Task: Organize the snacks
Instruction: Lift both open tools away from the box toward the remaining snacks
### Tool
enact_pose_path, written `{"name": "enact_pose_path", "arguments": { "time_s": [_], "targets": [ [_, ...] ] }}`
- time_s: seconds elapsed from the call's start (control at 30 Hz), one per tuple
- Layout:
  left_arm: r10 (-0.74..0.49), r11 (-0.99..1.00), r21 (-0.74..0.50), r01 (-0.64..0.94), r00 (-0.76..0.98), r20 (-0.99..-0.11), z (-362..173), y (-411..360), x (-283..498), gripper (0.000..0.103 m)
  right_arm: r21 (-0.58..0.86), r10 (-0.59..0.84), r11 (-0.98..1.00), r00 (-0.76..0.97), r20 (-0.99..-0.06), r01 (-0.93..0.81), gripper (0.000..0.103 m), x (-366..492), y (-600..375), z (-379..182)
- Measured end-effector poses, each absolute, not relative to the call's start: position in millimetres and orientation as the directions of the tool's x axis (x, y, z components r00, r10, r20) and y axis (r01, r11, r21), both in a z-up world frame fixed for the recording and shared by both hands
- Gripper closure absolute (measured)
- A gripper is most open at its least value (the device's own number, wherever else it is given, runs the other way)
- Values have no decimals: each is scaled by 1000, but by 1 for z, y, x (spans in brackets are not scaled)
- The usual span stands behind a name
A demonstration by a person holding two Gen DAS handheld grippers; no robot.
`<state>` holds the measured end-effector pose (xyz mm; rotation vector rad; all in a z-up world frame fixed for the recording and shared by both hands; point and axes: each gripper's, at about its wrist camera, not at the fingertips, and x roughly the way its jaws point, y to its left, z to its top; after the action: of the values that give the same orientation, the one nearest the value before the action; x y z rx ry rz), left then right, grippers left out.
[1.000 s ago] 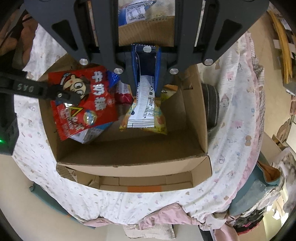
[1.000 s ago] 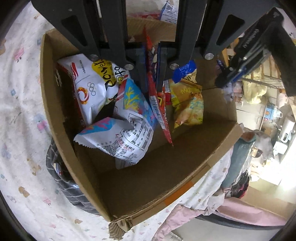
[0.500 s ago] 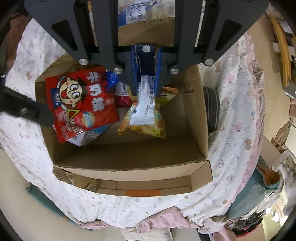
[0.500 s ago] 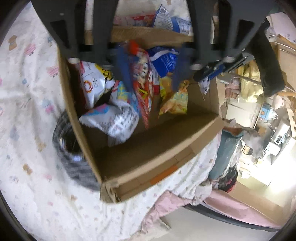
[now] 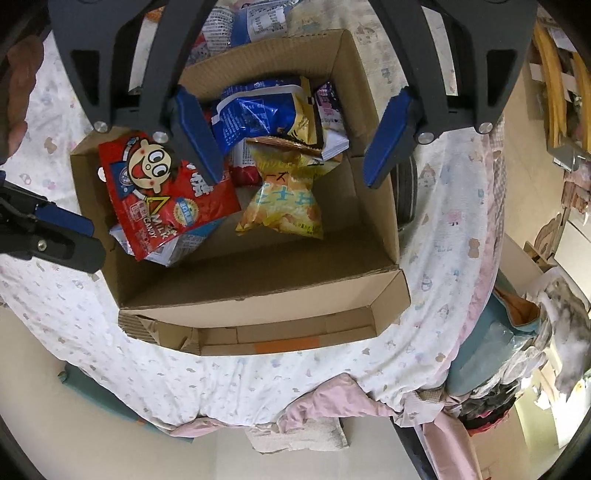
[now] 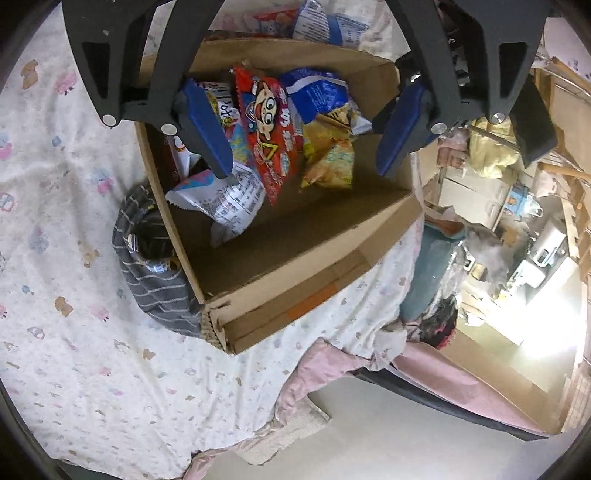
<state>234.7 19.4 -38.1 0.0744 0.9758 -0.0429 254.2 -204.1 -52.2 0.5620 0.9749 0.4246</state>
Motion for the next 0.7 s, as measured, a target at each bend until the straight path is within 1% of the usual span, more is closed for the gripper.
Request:
{"name": "enact_pose_path", "arguments": {
  "time_s": [0.3,0.4,0.5,0.7],
  "targets": [
    [-5,998,27,48,571,-821,-33,25,232,28,547,517,831,506,-690,-103,21,251,-196,-51],
    [-27,999,-12,31,567,-823,-28,31,229,28,551,522,828,506,-687,-107,21,249,-193,-49],
    [-30,1000,-26,15,570,-821,-23,36,222,28,568,534,817,510,-674,-104,21,244,-192,-45],
    [-38,998,-64,-26,563,-826,-15,48,207,28,555,529,823,520,-671,-120,20,223,-192,-35]
  ]
}}
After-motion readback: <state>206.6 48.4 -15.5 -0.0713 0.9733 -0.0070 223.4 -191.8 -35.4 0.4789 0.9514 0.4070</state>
